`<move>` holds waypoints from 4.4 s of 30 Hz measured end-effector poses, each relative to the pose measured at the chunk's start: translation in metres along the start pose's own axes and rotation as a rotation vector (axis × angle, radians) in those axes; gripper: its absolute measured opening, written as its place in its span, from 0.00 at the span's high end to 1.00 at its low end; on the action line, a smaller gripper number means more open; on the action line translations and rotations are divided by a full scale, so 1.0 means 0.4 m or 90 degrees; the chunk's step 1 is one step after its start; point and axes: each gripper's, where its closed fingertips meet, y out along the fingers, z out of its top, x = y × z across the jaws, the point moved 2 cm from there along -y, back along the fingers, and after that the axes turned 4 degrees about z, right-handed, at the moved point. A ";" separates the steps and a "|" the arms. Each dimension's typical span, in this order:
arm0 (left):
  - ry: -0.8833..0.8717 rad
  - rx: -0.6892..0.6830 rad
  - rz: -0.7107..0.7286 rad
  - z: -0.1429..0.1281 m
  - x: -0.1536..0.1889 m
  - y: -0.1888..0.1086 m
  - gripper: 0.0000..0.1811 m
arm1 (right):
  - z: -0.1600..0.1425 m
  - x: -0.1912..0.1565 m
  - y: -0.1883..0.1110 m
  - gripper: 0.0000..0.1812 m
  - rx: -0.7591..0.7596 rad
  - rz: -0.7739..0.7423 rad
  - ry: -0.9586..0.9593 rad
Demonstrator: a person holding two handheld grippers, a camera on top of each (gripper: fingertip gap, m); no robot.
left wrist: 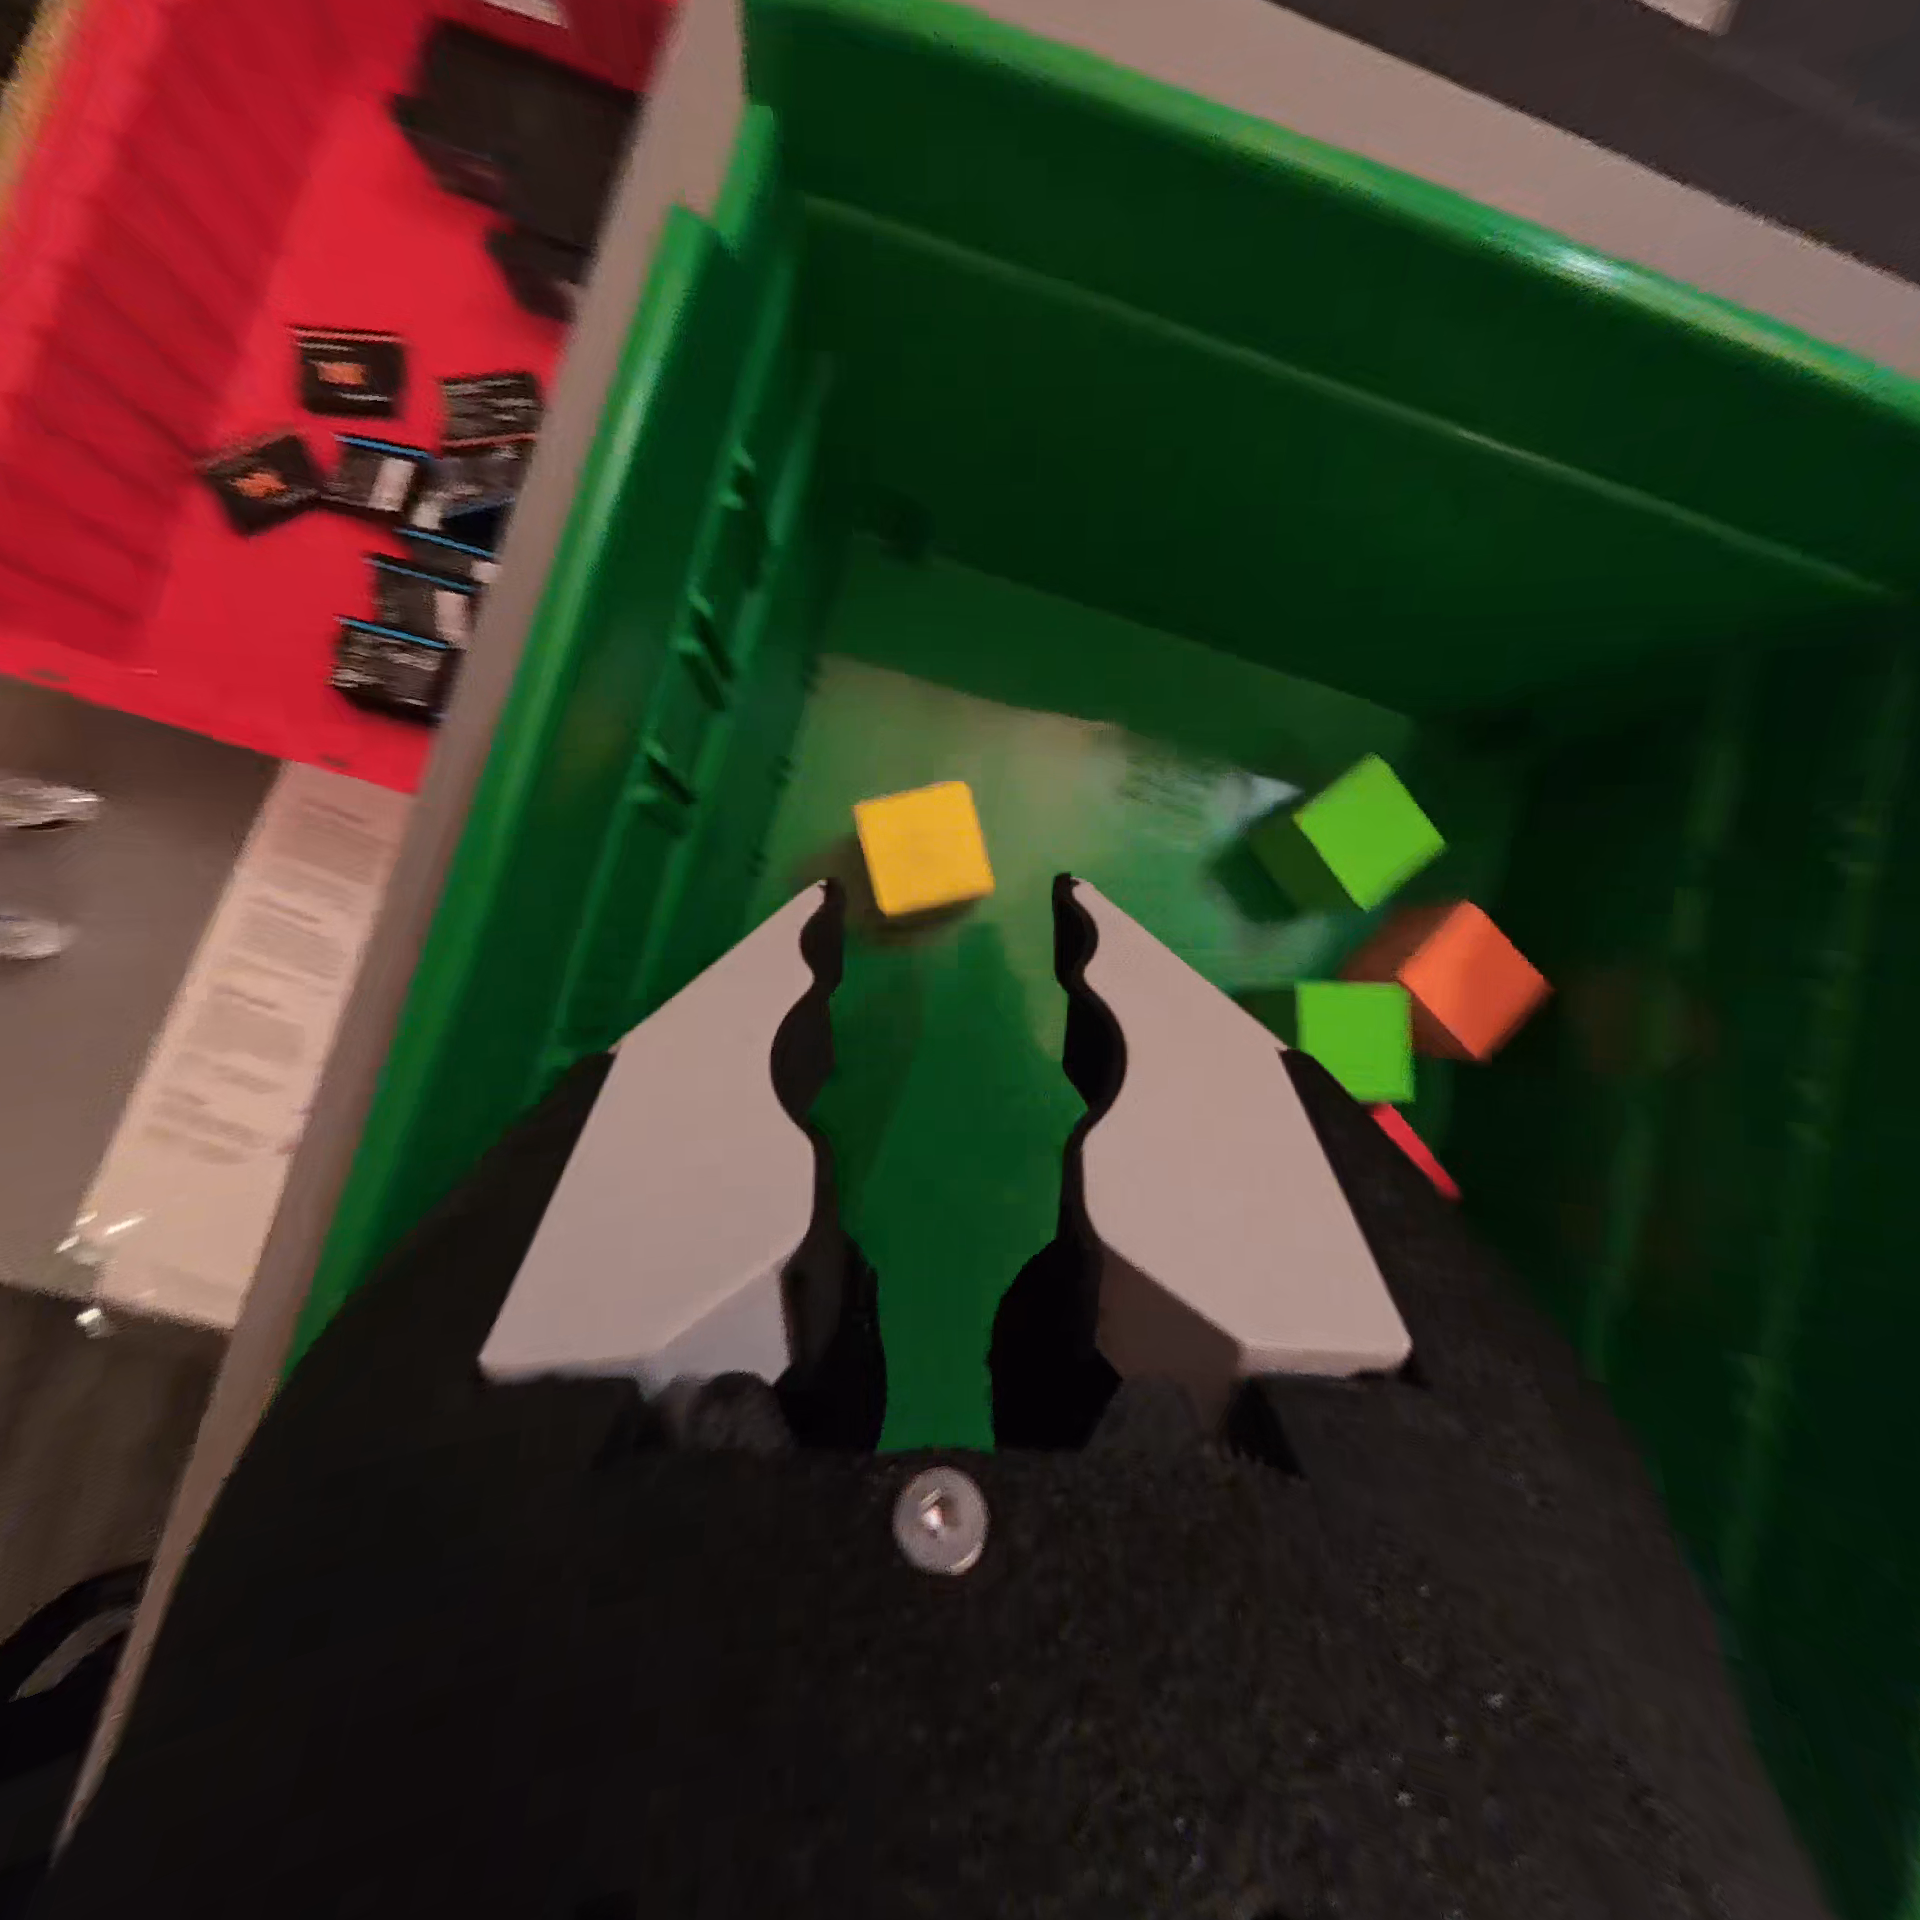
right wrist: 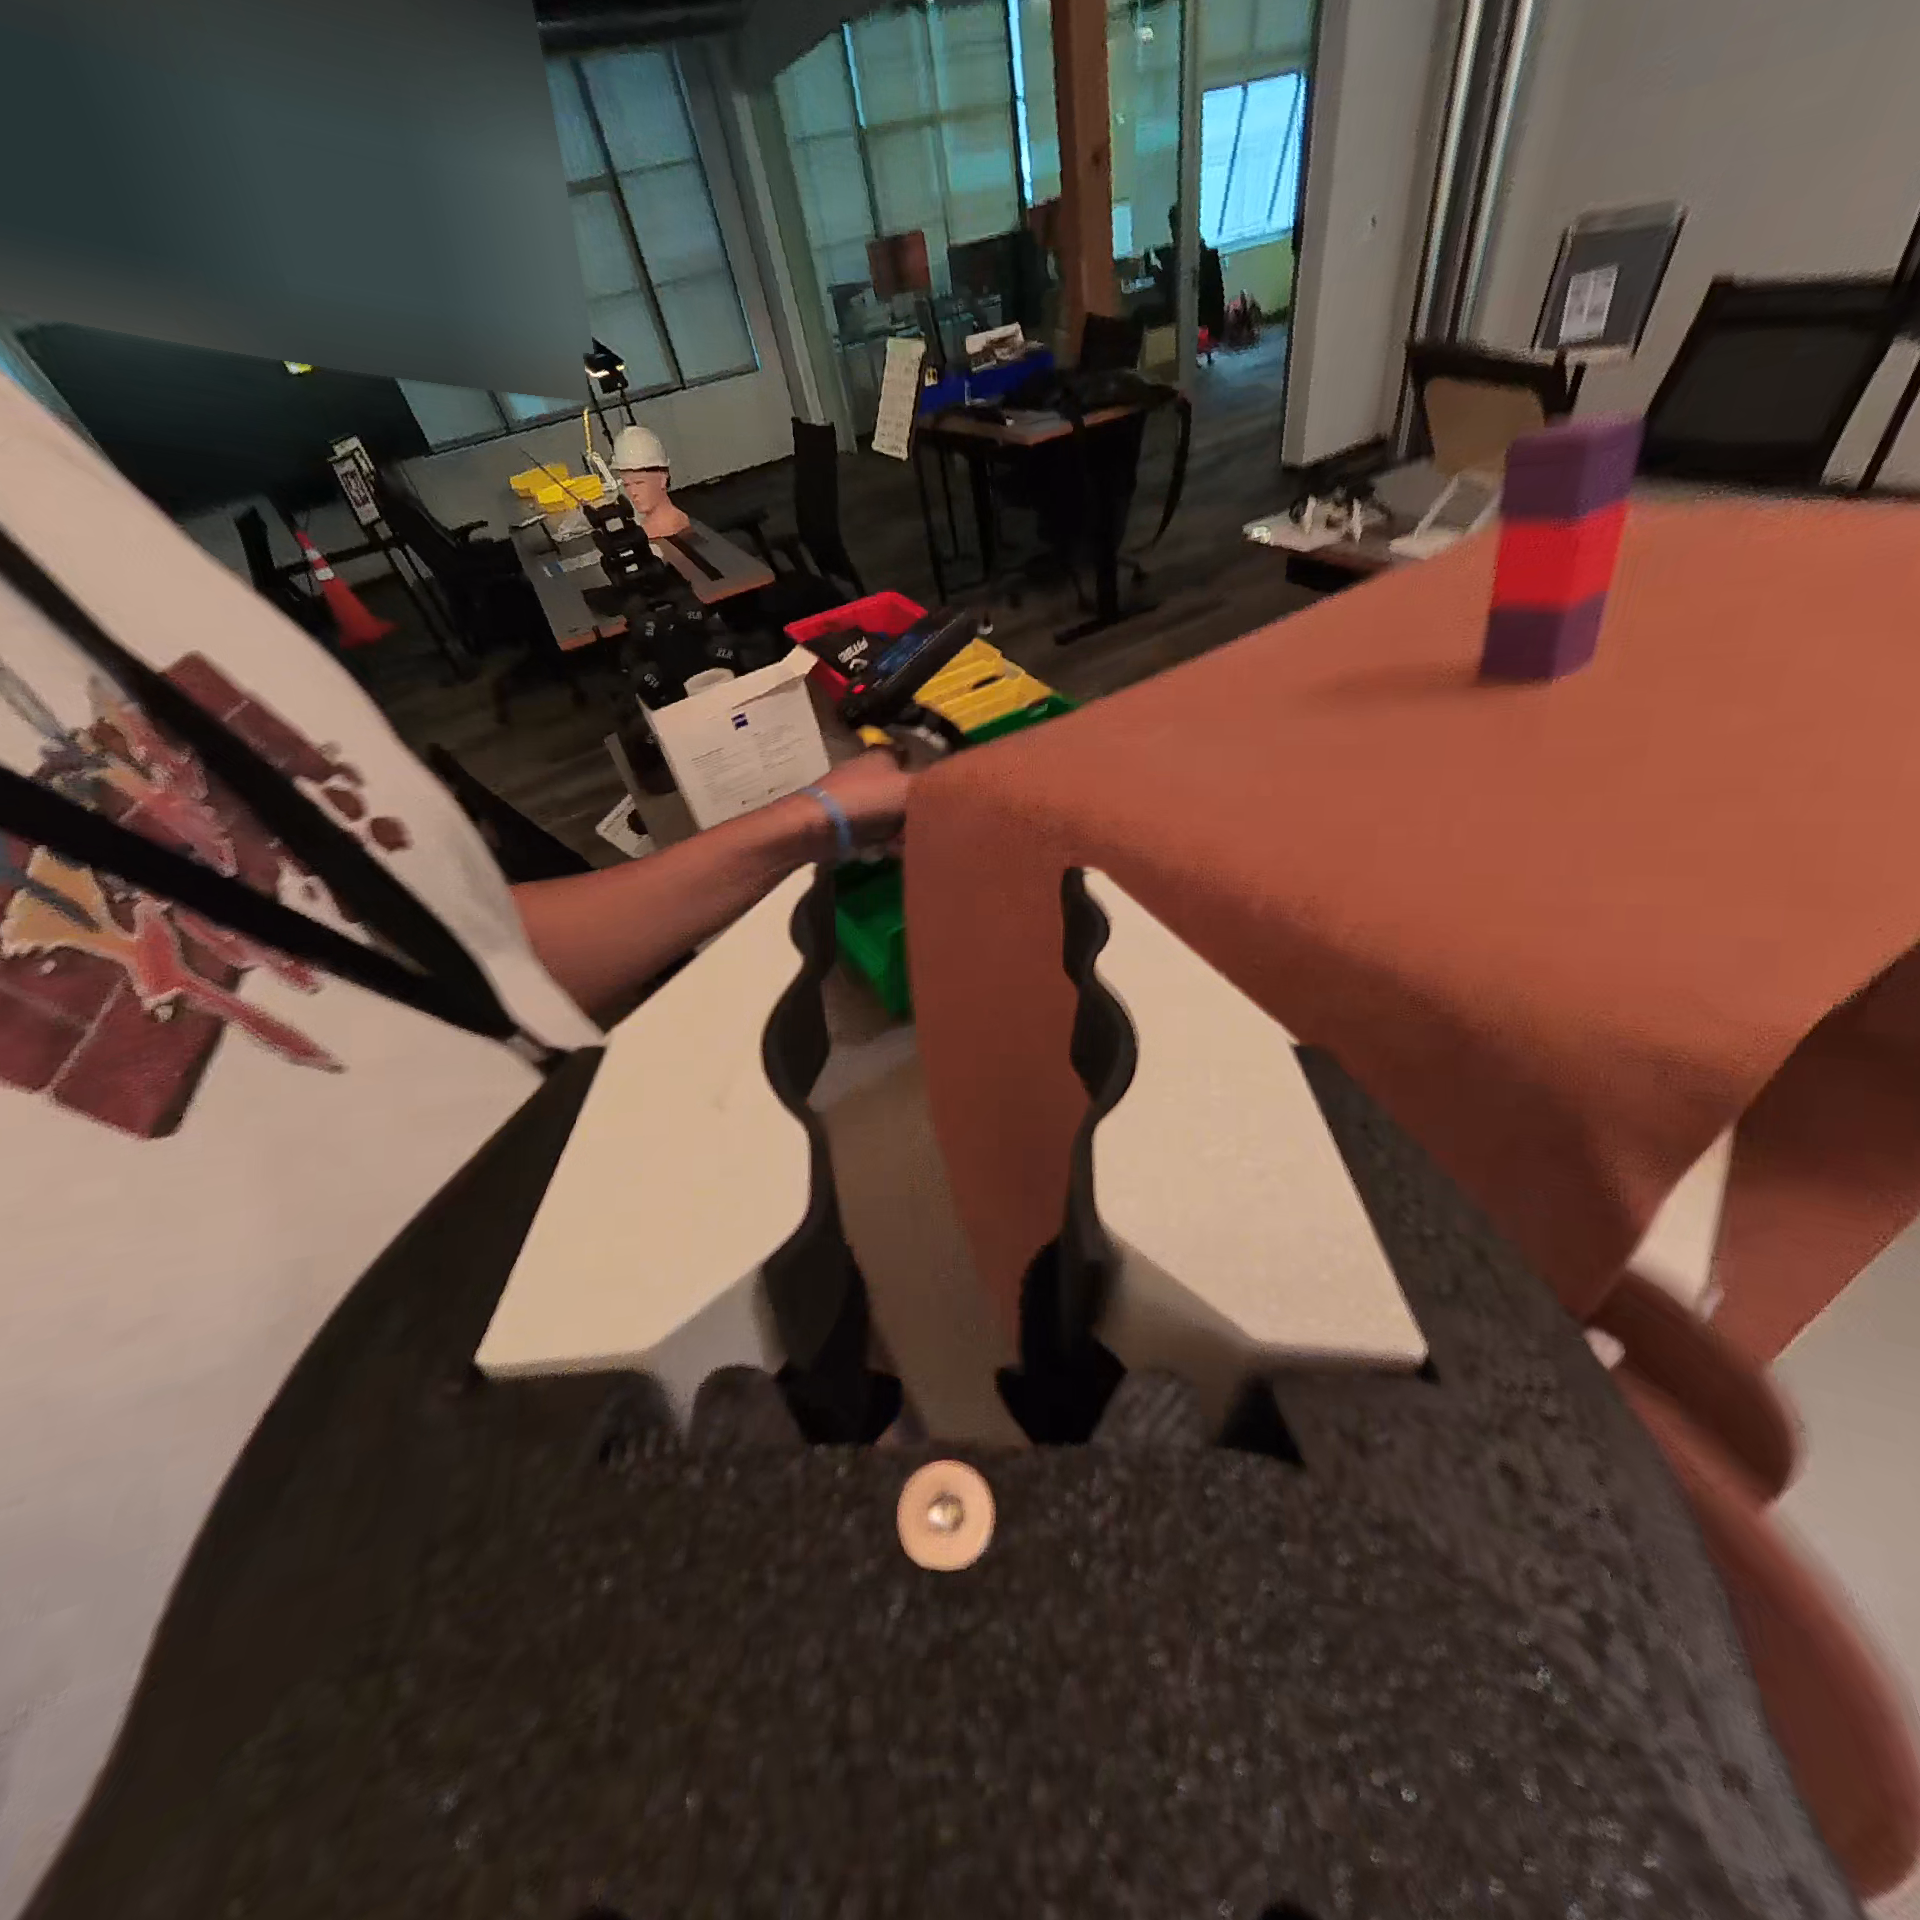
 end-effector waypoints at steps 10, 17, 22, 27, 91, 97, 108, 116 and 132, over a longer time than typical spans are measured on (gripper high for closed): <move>0.040 -0.083 0.045 -0.020 -0.008 0.102 0.83 | -0.087 -0.106 0.012 0.76 -0.046 0.020 0.051; -0.044 -0.003 -0.378 0.010 0.163 -0.173 0.84 | -0.046 -0.077 0.133 0.69 0.002 -0.026 -0.105; -0.064 0.019 -0.641 -0.011 0.311 -0.487 0.84 | -0.016 -0.081 0.258 0.69 0.015 -0.029 -0.213; -0.111 0.027 -0.965 -0.019 0.403 -0.817 0.84 | 0.045 -0.104 0.354 0.69 0.020 -0.020 -0.262; 0.228 0.155 -0.622 -0.173 0.278 -0.762 0.79 | 0.238 0.502 0.391 0.86 -0.956 0.082 -0.355; 0.227 0.149 -0.617 -0.176 0.272 -0.754 0.79 | 0.238 0.505 0.388 0.86 -0.957 0.080 -0.338; 0.232 0.146 -0.615 -0.176 0.278 -0.748 0.79 | 0.240 0.512 0.379 0.79 -0.949 0.072 -0.334; 0.235 0.140 -0.602 -0.176 0.269 -0.731 0.79 | 0.292 0.511 0.291 0.76 -0.763 0.007 -0.314; 0.302 0.419 -0.520 -0.041 0.371 -0.839 0.70 | 0.063 0.160 -0.050 0.69 0.144 -0.303 0.006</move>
